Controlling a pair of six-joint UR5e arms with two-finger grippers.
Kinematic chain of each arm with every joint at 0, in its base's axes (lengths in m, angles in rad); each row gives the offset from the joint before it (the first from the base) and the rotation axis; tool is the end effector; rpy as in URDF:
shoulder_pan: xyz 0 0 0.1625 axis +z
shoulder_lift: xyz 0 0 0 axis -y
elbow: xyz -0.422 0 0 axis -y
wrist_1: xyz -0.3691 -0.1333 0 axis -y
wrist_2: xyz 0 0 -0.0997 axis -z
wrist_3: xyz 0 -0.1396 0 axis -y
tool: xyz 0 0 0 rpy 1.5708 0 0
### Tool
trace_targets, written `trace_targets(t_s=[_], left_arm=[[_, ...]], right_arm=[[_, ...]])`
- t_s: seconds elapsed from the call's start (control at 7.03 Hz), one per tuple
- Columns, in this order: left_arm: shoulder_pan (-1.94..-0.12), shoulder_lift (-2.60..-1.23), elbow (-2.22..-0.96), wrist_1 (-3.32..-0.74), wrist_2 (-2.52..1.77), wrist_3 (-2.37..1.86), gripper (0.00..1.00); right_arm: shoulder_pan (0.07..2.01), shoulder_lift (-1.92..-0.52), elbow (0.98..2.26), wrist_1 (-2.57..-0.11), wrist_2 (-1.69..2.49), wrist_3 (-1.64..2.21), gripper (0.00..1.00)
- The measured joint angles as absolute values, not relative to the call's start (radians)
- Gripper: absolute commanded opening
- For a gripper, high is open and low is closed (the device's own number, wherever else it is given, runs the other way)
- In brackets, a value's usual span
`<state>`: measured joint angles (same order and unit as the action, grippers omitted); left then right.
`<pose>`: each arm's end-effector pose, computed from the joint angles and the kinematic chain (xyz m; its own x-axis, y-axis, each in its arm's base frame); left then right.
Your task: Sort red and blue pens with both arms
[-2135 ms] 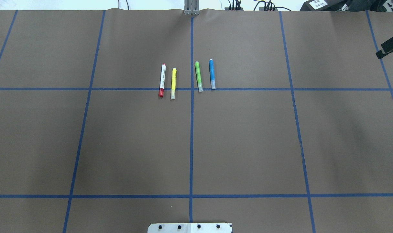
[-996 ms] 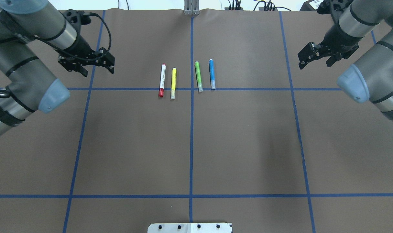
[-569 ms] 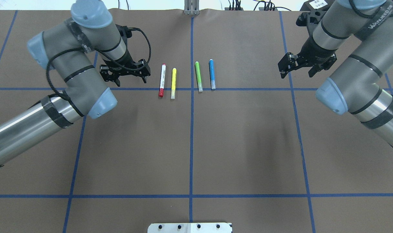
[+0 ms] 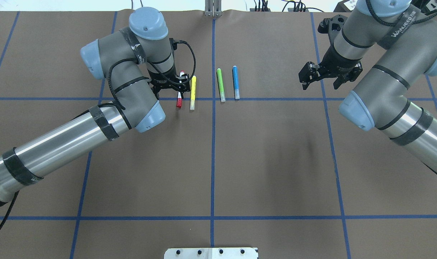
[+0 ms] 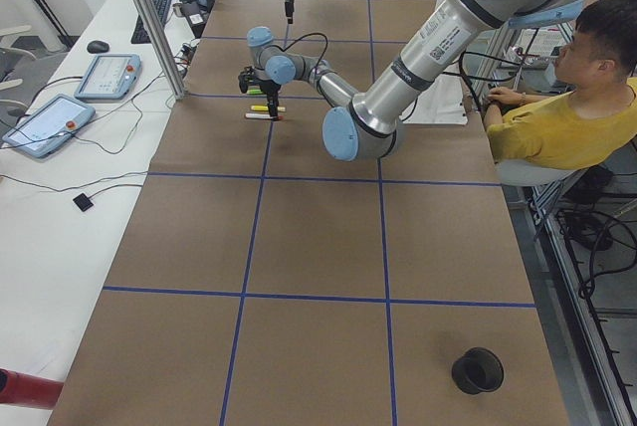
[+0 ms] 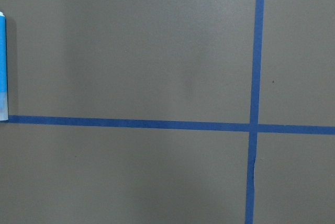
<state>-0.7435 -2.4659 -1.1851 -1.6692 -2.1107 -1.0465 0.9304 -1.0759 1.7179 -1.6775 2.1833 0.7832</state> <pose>0.5485 -0.5880 0.2878 0.7056 -0.0655 -0.7056 0.0130 0.9968 -0.0794 -0.3399 -0.5449 0.3602 0.7034 -0.0265 0.7103 0.0249 0.9996 0.0126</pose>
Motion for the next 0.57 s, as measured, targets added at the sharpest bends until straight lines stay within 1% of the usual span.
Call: trace_targets(t_s=[0.14, 0.57], left_arm=[[-0.742, -2.483, -1.153, -1.667, -2.113, -0.994, 0.52], [-0.743, -2.561, -1.052, -1.587, -2.129, -0.846, 0.52]], right_arm=[[0.929, -1.075, 1.718, -1.677, 2.182, 0.784, 1.0], [0.926, -1.077, 1.718, -1.677, 2.177, 0.784, 1.0]])
